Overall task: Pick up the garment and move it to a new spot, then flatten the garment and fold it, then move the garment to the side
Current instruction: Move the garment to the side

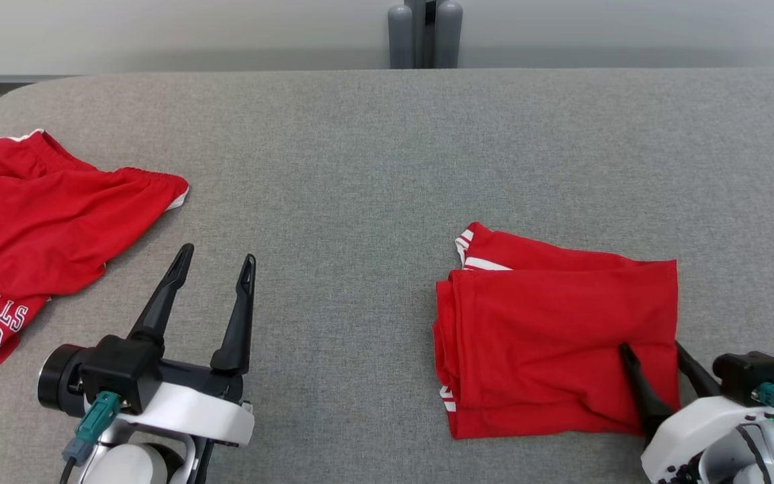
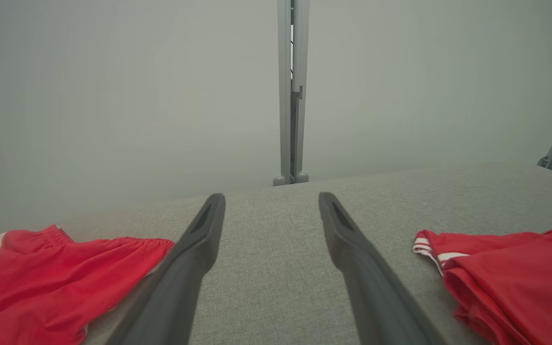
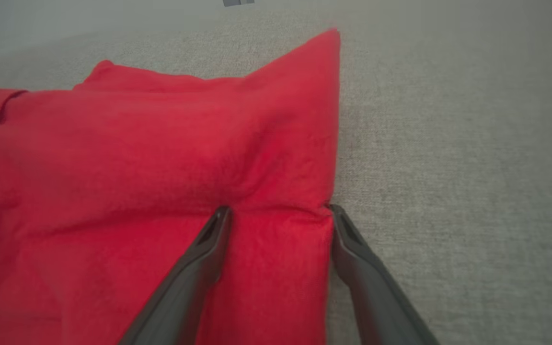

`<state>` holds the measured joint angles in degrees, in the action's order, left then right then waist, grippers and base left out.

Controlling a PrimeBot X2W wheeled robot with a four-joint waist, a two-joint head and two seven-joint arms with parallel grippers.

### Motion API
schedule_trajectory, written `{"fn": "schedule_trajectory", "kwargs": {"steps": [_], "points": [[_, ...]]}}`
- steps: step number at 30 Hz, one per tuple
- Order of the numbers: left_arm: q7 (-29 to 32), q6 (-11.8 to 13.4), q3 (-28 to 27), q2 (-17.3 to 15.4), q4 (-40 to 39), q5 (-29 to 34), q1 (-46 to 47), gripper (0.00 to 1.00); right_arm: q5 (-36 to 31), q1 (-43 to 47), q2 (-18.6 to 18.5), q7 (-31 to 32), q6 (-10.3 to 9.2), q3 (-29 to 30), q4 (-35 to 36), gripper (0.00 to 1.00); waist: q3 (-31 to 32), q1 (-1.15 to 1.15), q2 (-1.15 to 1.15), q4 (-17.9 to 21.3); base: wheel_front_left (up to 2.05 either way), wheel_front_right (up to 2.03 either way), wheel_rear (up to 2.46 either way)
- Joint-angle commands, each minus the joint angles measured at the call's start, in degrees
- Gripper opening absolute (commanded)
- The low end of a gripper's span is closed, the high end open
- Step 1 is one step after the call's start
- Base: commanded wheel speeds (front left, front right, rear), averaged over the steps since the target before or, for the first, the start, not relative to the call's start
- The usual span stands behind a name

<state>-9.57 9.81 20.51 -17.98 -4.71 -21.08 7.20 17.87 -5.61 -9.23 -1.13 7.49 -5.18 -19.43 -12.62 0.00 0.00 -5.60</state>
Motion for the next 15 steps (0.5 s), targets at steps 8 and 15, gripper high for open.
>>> {"fn": "schedule_trajectory", "kwargs": {"steps": [8,15], "points": [[-0.47,-0.32,-0.41,-0.87,0.58,-0.37,1.67,1.00,2.25,-4.33,-2.02,-1.89,-0.01,-3.47,-5.14,0.00,-1.04,0.00,0.00,0.45,0.00,0.00,0.00],[-0.96,-0.20,-0.56,-1.42,-0.49,-0.17,2.02,1.00,0.43,-8.58,-4.62,-3.18,-0.01,-6.82,-3.37,0.00,-2.70,0.00,0.00,4.16,0.00,0.00,0.00]]}}
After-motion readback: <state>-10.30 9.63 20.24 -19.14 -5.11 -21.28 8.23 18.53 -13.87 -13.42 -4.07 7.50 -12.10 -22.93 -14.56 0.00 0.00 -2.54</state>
